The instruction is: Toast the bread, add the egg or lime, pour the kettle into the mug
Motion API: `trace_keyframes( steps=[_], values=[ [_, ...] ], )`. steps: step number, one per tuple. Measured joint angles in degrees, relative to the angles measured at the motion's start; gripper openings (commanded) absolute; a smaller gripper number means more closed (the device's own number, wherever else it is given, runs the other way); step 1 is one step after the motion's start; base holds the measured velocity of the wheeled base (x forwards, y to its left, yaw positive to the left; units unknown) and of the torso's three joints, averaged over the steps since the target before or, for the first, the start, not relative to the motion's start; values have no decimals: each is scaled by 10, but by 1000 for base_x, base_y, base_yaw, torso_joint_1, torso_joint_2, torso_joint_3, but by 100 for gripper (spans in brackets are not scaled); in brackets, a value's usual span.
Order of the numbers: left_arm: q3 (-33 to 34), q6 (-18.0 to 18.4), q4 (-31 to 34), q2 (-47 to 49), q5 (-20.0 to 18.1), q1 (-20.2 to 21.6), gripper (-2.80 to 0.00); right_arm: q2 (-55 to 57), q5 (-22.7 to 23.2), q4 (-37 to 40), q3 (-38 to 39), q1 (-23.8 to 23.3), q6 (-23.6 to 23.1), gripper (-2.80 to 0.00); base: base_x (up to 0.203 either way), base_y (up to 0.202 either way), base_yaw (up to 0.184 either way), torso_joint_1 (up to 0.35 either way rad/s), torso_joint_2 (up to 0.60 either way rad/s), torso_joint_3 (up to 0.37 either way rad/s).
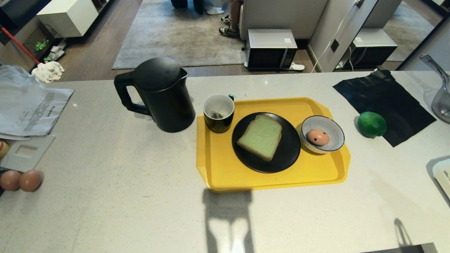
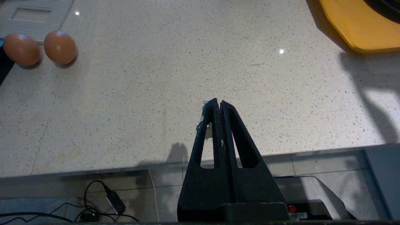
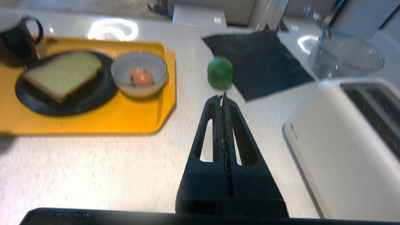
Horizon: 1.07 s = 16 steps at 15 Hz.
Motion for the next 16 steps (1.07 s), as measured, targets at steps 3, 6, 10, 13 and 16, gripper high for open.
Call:
trace_keyframes(
  steps=[3,6,10,13,16],
  values=[
    [0,0,0,0,0,0,-280,-44,7,68,6,-3,1,-280,0,0,0,0,0,0],
    [0,0,0,0,0,0,-280,-82,25,83,7,-3,-4,-280,0,0,0,0,0,0],
    [0,0,0,0,0,0,-280,-97,25,73,7,-3,-3,-280,0,0,0,0,0,0],
    [0,0,0,0,0,0,-280,-99,26,47,7,-3,-5,-280,0,0,0,0,0,0],
    [0,0,0,0,0,0,-280,-100,27,49,7,-3,-11,-280,0,0,0,0,0,0]
  ],
)
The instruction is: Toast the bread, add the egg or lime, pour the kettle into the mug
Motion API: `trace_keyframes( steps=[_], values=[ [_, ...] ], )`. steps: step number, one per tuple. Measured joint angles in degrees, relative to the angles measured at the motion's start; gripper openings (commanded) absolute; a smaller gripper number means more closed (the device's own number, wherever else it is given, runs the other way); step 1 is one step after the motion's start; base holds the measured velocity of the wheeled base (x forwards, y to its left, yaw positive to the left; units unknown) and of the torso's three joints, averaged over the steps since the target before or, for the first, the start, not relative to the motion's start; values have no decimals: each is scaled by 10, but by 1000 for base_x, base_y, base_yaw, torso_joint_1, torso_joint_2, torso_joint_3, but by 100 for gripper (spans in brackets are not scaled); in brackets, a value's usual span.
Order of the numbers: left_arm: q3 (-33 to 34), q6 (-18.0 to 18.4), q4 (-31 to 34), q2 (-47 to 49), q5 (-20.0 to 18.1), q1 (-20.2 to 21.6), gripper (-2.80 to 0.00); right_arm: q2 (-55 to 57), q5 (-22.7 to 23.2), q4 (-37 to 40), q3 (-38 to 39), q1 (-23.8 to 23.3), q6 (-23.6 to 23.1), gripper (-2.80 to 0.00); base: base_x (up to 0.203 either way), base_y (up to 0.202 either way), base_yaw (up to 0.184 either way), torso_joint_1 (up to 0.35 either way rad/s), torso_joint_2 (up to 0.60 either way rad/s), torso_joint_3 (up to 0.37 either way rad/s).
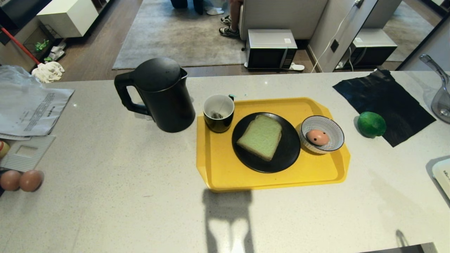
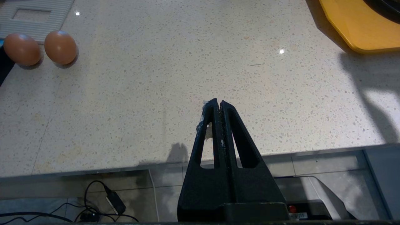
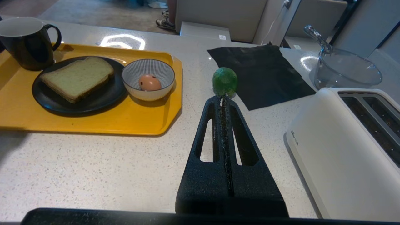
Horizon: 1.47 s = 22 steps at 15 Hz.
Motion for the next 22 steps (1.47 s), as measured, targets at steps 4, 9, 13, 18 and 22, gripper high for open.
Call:
trace_keyframes(
  steps=[4,9,13,18,22],
  values=[
    [0,0,0,0,0,0,-280,0,0,99,0,0,2,-280,0,0,0,0,0,0],
    [0,0,0,0,0,0,-280,0,25,220,0,0,9,-280,0,0,0,0,0,0],
    [0,0,0,0,0,0,-280,0,28,225,0,0,13,-280,0,0,0,0,0,0],
    [0,0,0,0,0,0,-280,0,26,223,-1,0,22,-280,0,0,0,0,0,0],
    [0,0,0,0,0,0,-280,0,15,220,0,0,54,-280,0,0,0,0,0,0]
  ],
)
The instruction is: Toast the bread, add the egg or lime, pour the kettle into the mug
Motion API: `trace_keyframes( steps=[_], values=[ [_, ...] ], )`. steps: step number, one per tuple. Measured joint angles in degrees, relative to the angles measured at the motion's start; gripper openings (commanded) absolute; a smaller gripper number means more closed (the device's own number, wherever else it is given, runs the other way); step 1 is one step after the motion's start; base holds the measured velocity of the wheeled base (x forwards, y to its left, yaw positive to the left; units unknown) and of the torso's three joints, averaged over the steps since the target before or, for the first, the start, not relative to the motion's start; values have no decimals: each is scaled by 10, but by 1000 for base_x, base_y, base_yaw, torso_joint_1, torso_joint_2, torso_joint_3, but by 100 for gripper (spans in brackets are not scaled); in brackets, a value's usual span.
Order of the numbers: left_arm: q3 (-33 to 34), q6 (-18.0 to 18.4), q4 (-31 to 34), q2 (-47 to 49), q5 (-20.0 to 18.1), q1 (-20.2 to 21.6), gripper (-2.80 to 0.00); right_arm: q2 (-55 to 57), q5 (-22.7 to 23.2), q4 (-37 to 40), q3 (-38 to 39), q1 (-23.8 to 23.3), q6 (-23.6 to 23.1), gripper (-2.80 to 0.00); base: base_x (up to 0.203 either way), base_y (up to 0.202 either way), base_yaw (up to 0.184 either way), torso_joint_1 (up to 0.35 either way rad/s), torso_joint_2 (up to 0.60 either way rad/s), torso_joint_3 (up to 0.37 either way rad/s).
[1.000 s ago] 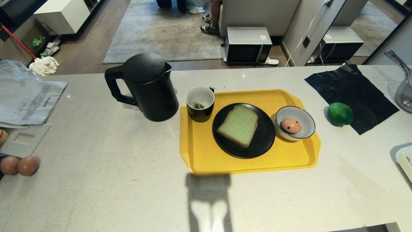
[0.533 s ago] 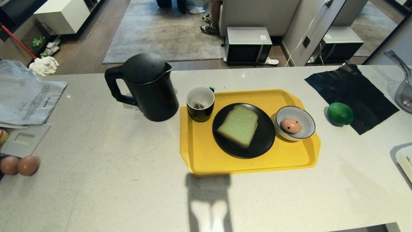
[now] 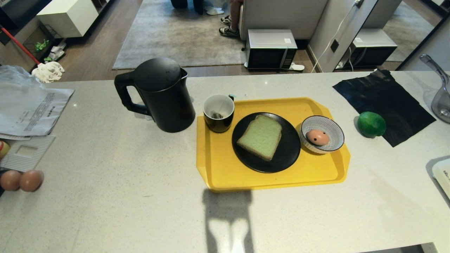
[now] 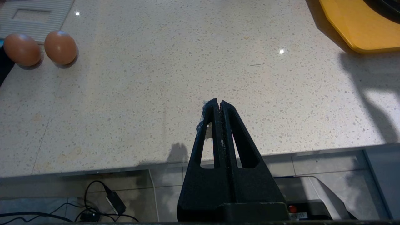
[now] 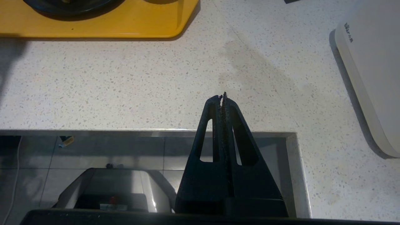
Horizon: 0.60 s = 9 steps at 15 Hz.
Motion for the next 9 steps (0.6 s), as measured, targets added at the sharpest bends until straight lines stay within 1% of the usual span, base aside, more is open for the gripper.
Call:
trace_keyframes(
  steps=[9],
  values=[
    [0,0,0,0,0,0,-280,0,-2,0,0,0,4,-280,0,0,0,0,0,0]
  ],
)
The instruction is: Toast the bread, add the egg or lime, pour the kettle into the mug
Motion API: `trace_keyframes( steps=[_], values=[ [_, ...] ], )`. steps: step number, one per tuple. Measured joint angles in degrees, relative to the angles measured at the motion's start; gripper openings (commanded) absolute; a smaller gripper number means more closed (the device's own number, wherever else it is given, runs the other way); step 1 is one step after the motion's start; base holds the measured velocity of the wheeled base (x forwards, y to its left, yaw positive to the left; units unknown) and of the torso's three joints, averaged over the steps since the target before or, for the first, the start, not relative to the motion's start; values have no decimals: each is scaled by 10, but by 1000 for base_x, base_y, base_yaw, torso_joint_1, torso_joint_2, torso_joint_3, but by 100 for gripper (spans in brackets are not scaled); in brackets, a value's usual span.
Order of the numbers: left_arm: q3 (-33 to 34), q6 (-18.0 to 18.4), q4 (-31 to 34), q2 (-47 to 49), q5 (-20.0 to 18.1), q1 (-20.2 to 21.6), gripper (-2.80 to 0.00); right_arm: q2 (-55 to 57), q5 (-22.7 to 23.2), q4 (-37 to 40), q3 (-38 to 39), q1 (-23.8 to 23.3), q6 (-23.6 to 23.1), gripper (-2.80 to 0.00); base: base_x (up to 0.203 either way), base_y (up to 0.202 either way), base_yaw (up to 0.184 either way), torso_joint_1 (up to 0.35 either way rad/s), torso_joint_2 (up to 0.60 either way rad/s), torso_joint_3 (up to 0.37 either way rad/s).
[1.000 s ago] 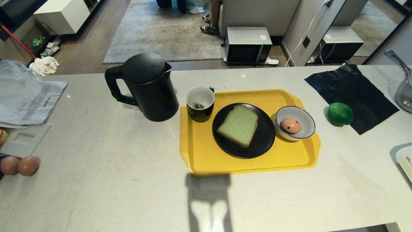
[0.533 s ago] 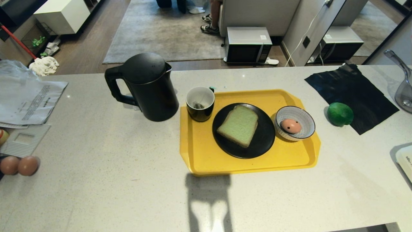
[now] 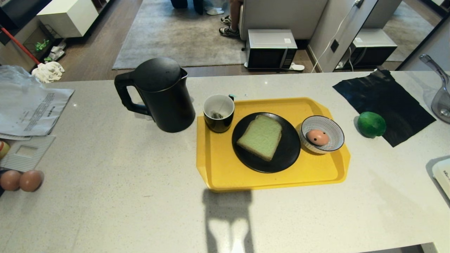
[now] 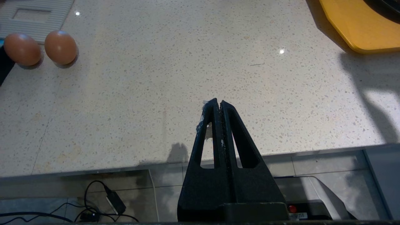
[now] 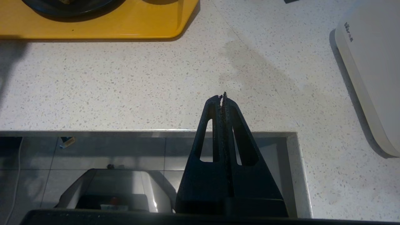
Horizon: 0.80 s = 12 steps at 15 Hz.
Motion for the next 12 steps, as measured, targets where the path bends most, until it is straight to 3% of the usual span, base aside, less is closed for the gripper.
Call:
trace_keyframes(
  steps=[12],
  values=[
    [0,0,0,0,0,0,-280,0,0,0,0,0,0,-280,0,0,0,0,0,0]
  ],
)
